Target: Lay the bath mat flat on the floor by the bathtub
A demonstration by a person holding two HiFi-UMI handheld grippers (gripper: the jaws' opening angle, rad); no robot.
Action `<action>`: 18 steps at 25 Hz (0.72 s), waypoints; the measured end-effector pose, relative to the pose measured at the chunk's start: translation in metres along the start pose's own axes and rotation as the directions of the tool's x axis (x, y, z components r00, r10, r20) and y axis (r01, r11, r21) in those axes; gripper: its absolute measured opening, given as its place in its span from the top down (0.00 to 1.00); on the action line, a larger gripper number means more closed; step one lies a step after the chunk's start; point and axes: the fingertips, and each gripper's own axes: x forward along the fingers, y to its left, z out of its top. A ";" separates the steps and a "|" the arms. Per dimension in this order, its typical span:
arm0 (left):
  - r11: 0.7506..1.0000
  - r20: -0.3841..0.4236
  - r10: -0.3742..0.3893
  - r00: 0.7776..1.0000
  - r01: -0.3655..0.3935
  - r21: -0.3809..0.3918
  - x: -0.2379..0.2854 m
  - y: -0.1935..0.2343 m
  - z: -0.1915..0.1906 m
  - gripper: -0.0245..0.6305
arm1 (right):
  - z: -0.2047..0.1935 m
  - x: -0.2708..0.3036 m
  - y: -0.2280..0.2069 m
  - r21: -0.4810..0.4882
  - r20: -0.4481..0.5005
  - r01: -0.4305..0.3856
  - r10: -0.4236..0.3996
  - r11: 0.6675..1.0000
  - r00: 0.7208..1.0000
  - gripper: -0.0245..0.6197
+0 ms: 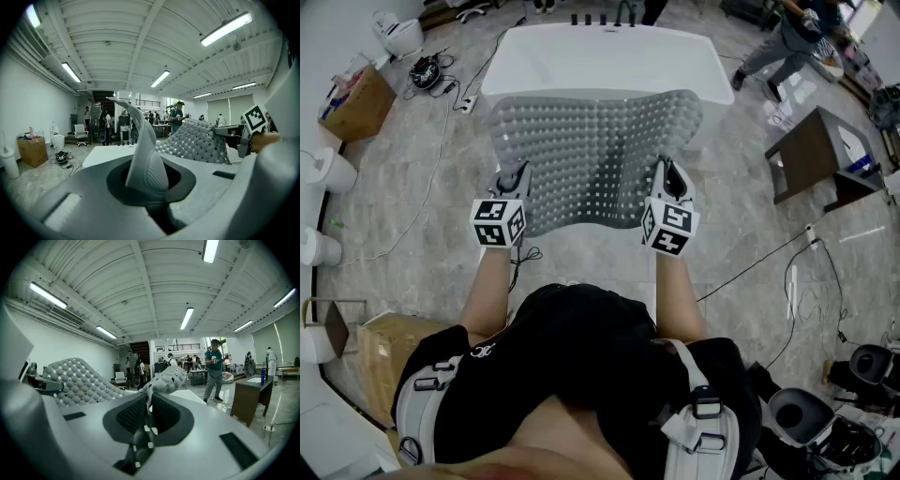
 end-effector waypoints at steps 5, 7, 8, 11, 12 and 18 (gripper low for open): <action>1.000 0.003 -0.003 1.000 0.003 -0.004 -0.006 0.001 0.001 0.92 | -0.004 -0.006 0.007 -0.003 -0.006 -0.018 0.018 1.000 1.000 0.91; 1.000 0.005 -0.003 1.000 0.003 -0.014 -0.006 0.000 0.003 0.92 | -0.004 -0.007 0.006 -0.003 -0.007 -0.023 0.023 1.000 1.000 0.91; 1.000 0.008 -0.002 1.000 0.002 -0.017 -0.005 -0.001 0.004 0.92 | -0.004 -0.007 0.005 -0.002 -0.006 -0.024 0.024 1.000 1.000 0.91; 1.000 0.017 0.001 1.000 -0.001 -0.017 -0.005 -0.003 0.006 0.92 | -0.006 -0.008 0.003 0.011 0.000 -0.024 0.024 1.000 1.000 0.91; 1.000 0.018 0.002 1.000 -0.001 -0.016 -0.005 -0.004 0.006 0.92 | -0.006 -0.008 0.001 0.017 0.001 -0.023 0.023 1.000 1.000 0.91; 1.000 0.009 0.011 1.000 -0.011 -0.011 -0.001 -0.003 0.004 0.92 | -0.008 -0.001 0.001 0.023 -0.012 -0.022 0.023 0.999 1.000 0.90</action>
